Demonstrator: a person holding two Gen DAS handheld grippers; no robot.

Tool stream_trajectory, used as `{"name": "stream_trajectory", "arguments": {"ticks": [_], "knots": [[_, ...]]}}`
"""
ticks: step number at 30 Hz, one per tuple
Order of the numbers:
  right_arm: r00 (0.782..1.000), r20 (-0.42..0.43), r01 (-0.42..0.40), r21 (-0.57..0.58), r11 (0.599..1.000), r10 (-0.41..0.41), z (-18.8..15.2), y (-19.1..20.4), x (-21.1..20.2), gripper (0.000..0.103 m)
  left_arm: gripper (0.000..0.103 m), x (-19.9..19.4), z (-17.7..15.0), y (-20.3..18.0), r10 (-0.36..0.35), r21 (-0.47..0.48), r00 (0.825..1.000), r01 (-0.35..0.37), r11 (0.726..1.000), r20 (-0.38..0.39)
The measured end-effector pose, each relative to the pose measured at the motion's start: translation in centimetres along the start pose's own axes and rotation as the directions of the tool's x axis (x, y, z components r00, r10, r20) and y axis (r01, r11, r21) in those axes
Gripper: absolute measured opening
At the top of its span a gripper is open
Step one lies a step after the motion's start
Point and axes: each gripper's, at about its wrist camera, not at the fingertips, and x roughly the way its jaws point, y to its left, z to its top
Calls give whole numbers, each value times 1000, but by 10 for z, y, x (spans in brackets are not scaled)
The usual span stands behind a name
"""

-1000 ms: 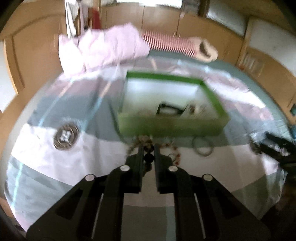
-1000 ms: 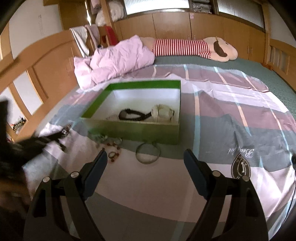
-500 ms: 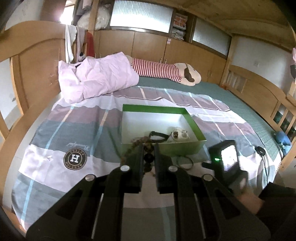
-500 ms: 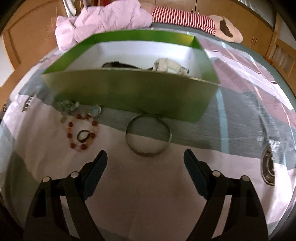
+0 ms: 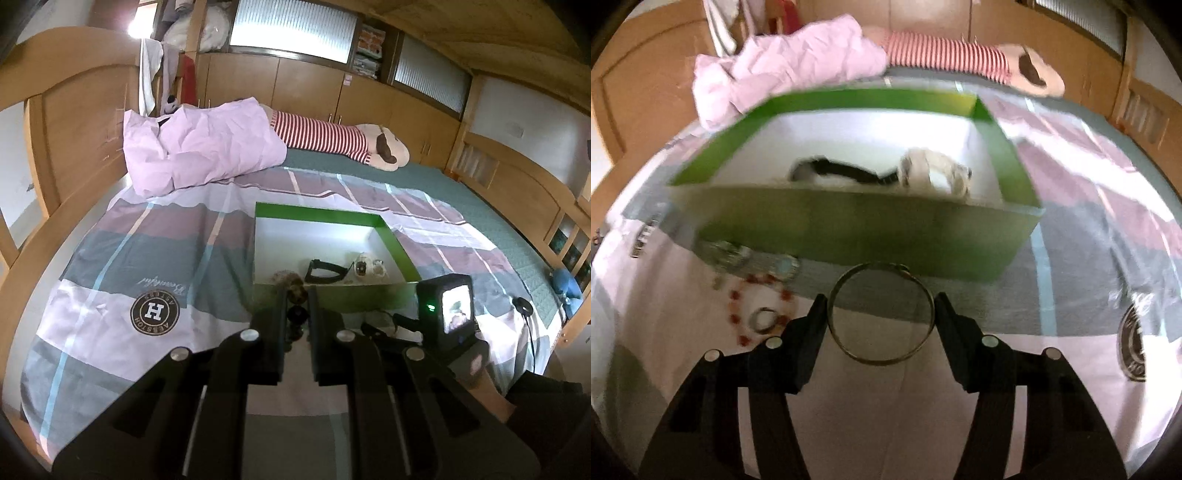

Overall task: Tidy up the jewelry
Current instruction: 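Grasp the silver bangle with the right tool while the left tool grasps the beaded bracelet, then carry the bangle with the right tool while the left tool carries the bracelet into the box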

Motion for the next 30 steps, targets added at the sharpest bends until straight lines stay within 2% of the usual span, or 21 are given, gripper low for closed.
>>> {"name": "stream_trajectory", "arguments": {"ticks": [5,9,13,17,30], "knots": [[990,126,-62,-16,998,63,9,4,-74,58,11,-2,1,-4,-7,4,1000,7,1000,7],[960,260,-94,-39,995,101,12,2,-143,58,11,-4,0,-11,-15,14,1000,15,1000,9],[937,331,-113,-8,994,110,6,-12,-182,58,11,-9,-2,-22,-32,34,999,31,999,18],[928,356,-117,9,993,106,4,-19,-192,58,11,-7,-6,-32,-42,53,999,41,998,11],[933,344,-119,19,993,105,1,-27,-187,58,11,7,-10,-46,-44,70,999,45,996,-13]]}}
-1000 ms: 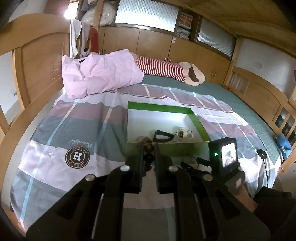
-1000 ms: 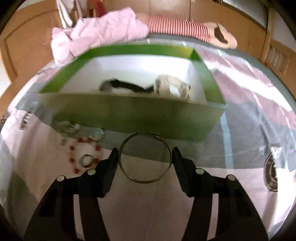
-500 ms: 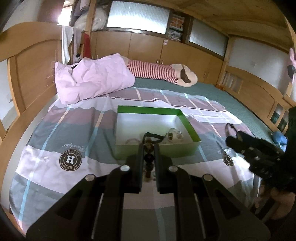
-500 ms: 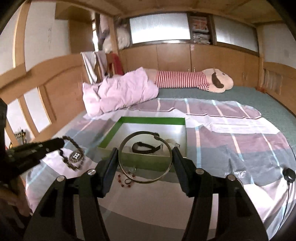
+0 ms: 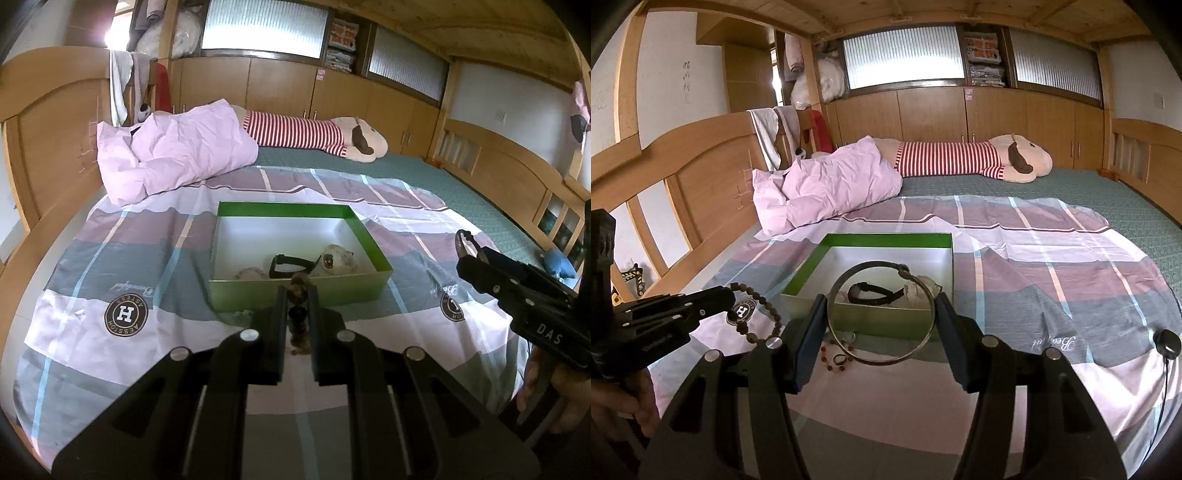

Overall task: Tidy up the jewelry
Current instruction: 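Carry the bangle with the right tool while the left tool carries the bracelet into the box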

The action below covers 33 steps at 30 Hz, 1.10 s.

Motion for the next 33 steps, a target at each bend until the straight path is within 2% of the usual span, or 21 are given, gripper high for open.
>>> {"name": "stream_trajectory", "arguments": {"ticks": [33], "knots": [[1000,-18,0,0,1000,0,-3,-2,5,58,11,6,-3,-1,-4,5,1000,4,1000,-20]]}}
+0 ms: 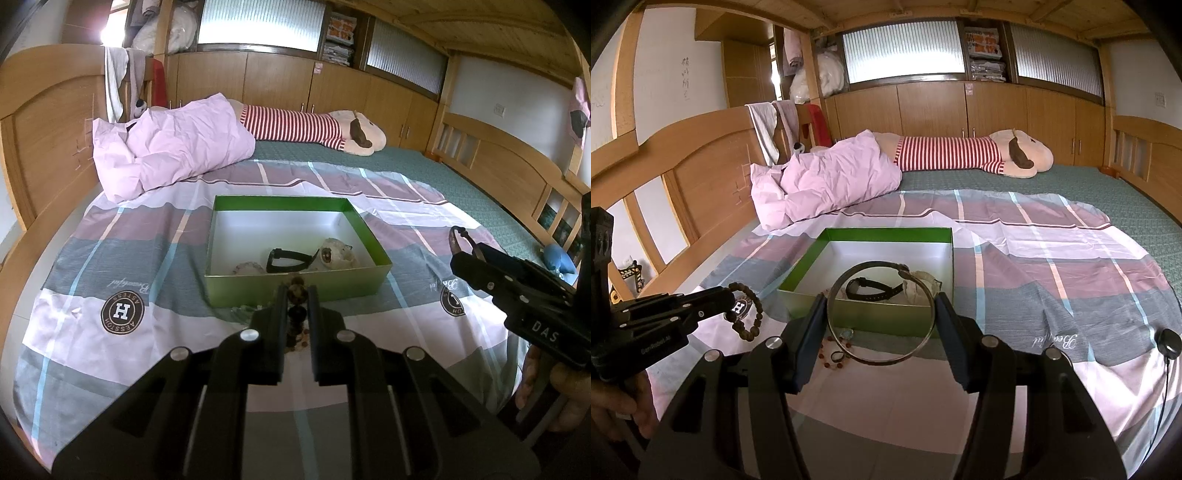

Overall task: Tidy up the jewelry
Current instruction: 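Carry the bangle with the right tool while the left tool carries the bracelet into the box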

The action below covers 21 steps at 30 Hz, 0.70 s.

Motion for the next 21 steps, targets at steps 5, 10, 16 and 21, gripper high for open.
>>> {"name": "stream_trajectory", "arguments": {"ticks": [5,10,16,21], "knots": [[1000,-3,-2,-1,1000,2,0,0,1,58,11,1,0,0,0,-3,1000,0,1000,0],[1000,-12,-6,-9,1000,6,3,0,10,58,11,5,4,-2,-2,-5,1000,2,1000,0],[1000,3,-16,-44,999,16,21,2,30,58,11,18,25,-1,7,-9,1000,-6,1000,17],[999,-15,-42,-44,998,42,44,2,77,58,11,49,63,5,19,-16,999,-19,1000,37]]}}
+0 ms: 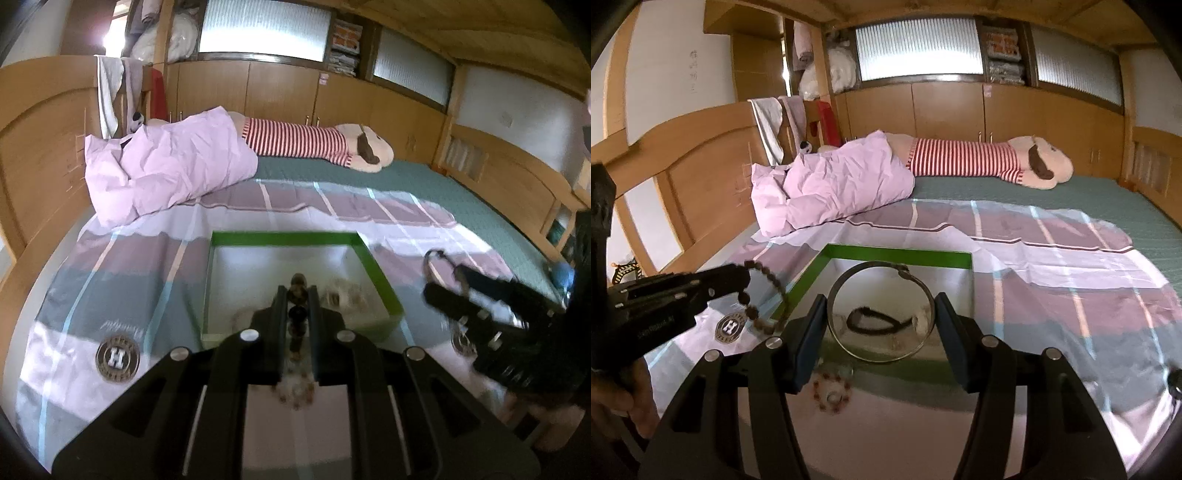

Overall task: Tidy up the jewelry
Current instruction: 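Carry the bangle with the right tool while the left tool carries the bracelet into the box, then open both tools inside the green box and lift them away, then reach the right tool down to the red beaded bracelet and grasp it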

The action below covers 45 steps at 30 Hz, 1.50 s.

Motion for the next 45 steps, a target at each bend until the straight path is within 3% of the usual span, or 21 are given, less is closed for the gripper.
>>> {"name": "stream_trajectory", "arguments": {"ticks": [8,15,17,19,20,21,22,24,28,31,33,36,39,45], "knots": [[995,-97,36,23,999,-33,18,-18,104,58,11,101,39,29,44,-40,997,-46,998,-66],[984,-171,60,48,997,-51,25,-30,167,58,11,172,34,64,82,-113,983,-101,988,-164],[981,-182,79,31,996,-72,25,-31,175,77,12,181,31,69,89,-119,979,-112,987,-185],[981,-174,97,38,995,-89,24,-37,170,79,40,182,29,72,101,-113,979,-122,986,-175],[981,-170,101,50,994,-91,26,-42,165,79,64,178,30,70,125,-97,979,-142,985,-160],[984,-161,88,77,993,-75,30,-46,154,79,76,167,34,66,162,-69,981,-171,983,-110],[988,-141,78,103,992,-63,36,-50,143,79,78,157,39,62,178,-48,981,-182,982,-73],[996,-74,68,149,987,-57,47,-55,112,79,82,127,53,53,188,2,982,-188,982,-21],[998,39,41,145,989,-47,55,-47,43,80,90,55,67,42,178,-5,979,-178,984,98],[991,125,23,113,993,-37,49,-35,-8,81,93,5,52,35,188,-12,965,-189,982,183],[987,157,29,64,998,-39,33,-24,-38,83,94,-14,30,28,225,18,957,-232,973,184],[988,154,21,17,1000,-24,8,-14,-61,83,94,-38,10,19,245,60,954,-258,964,172],[994,114,5,-2,1000,-5,-18,-7,-73,83,95,-75,-11,15,210,53,958,-224,973,194],[999,-42,-13,-42,999,12,-67,19,-54,83,96,-114,-47,21,217,-17,958,-218,976,187]]}}
